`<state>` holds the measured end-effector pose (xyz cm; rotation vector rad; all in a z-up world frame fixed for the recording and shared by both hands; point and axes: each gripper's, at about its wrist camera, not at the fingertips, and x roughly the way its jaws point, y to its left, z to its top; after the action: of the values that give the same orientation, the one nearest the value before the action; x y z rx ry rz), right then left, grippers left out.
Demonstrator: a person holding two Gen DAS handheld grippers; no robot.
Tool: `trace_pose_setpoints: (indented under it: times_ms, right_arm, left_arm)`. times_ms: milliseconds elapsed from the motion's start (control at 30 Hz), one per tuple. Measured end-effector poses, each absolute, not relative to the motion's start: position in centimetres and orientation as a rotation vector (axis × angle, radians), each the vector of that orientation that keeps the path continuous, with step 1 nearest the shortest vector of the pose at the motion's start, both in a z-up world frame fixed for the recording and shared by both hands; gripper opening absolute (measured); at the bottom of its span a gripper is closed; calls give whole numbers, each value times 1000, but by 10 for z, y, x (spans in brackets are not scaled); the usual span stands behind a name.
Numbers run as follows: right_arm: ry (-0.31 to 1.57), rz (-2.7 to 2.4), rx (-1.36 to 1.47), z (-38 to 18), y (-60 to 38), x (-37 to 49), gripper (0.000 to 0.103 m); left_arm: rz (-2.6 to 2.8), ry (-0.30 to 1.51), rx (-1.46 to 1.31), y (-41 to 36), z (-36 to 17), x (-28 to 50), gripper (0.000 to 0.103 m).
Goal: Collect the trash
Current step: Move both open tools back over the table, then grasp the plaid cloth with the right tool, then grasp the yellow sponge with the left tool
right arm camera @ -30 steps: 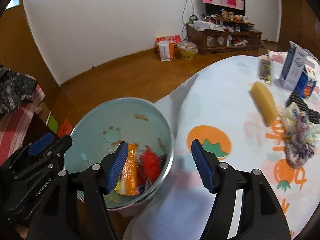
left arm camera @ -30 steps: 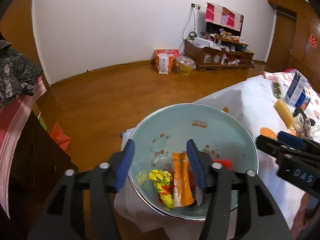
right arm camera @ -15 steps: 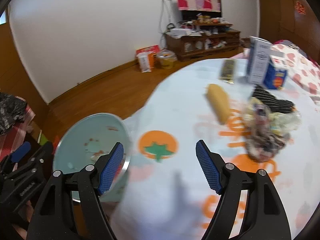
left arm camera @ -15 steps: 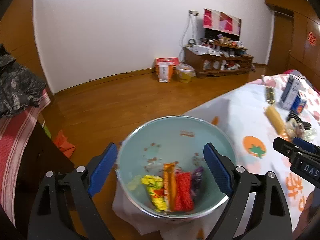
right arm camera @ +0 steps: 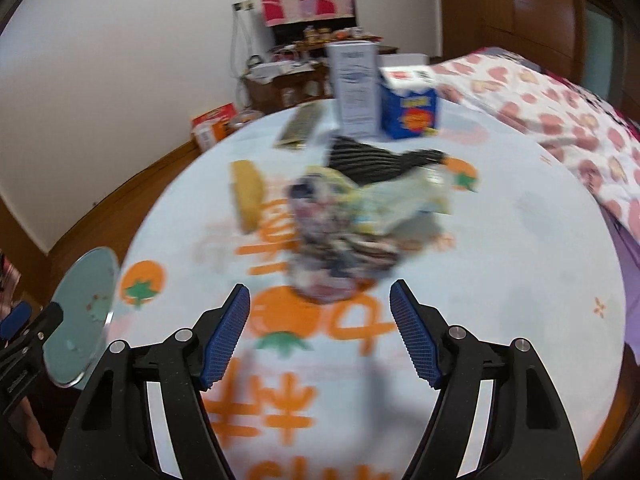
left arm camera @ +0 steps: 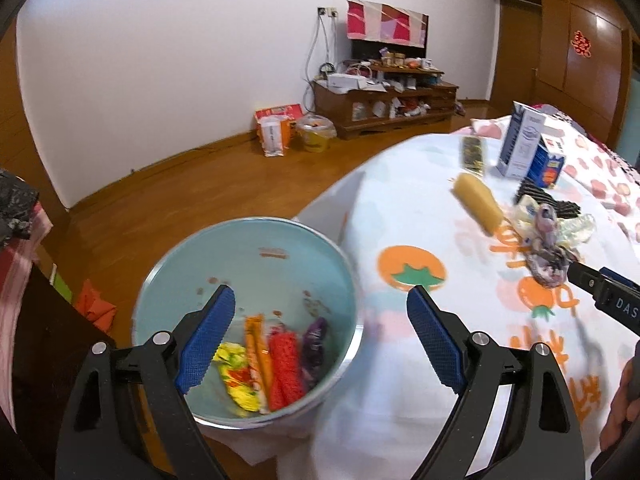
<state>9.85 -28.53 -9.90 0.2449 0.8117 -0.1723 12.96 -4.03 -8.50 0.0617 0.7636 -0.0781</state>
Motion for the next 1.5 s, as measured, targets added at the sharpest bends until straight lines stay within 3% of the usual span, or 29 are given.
trace_pose_setpoints:
  times_ms: [467,600,733,933,1133,1333,1400,1500]
  right_arm:
    - [906,-134,236,-121,-318,146,72]
    - [928,-92,203,-130,-313,154,40]
    - [916,-46,197,-125,-313,144,21]
    - [826,-7,229,-90,-327,102,21]
    - [698,-136,329,-61,-379,89,21]
    - [685,-286,336,-65,-426,107,21]
    - [692,-301,358,-71,-436,111,21]
    - [711,-310,371,-83,-442,115,21]
  left_arm:
    - [-117,815,80,-78,-101,157,86]
    - [-119,832,82,-86,-106,170,86]
    - [-123,829,97,-98,-107,178,86]
    - [-146,841,81,-113,-107,187,84]
    - [-191,840,88,-153,-109,213,77]
    - [-205,859,34,-195,-112,253,71]
    - [-190,876,58,-210,-121,264,62]
    - [-186,930,41,-220,-136,274,57]
